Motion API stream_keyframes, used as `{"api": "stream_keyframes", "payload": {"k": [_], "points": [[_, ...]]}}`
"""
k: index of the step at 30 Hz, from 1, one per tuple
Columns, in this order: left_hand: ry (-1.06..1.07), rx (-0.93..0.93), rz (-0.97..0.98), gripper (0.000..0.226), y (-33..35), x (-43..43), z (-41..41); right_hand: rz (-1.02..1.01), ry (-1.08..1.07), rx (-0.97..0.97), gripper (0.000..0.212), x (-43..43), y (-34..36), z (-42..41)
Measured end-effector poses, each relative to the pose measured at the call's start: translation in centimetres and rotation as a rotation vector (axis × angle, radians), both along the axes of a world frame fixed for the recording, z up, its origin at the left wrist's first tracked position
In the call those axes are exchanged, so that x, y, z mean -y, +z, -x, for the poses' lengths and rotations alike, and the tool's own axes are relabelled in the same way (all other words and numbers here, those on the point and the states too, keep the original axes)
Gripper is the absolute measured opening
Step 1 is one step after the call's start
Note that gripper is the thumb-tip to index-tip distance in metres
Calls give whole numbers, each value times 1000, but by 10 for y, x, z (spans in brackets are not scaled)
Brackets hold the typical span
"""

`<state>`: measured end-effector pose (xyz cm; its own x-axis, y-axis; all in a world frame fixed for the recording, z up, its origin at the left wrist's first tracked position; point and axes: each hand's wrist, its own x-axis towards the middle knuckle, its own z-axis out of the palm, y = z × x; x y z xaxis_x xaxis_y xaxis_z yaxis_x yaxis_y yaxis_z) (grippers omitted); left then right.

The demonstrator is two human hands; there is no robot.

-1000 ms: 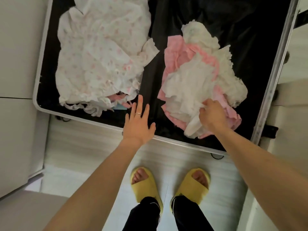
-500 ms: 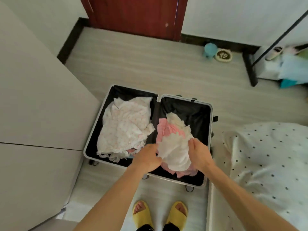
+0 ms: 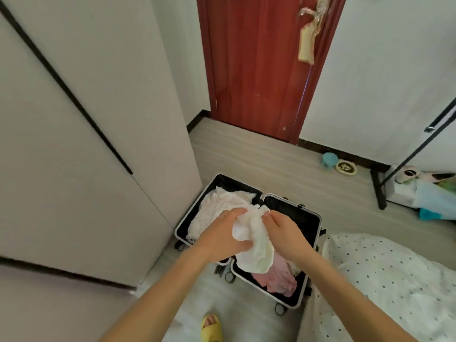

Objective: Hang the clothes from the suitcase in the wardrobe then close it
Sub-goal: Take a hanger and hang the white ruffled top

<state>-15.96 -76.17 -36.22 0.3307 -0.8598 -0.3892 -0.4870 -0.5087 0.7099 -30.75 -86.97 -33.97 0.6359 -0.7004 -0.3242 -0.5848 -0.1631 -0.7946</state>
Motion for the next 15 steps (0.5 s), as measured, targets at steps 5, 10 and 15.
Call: {"api": "stream_keyframes", "payload": {"k": [5, 10, 15], "points": [[158, 253, 49, 40, 39, -107, 31, -6, 217, 49, 47, -69, 40, 4], [215, 225, -101, 46, 61, -218, 57, -137, 465, 52, 38, -160, 66, -10], [353, 199, -161, 58, 56, -339, 76, -356, 624, -5, 34, -272, 76, -23]]}}
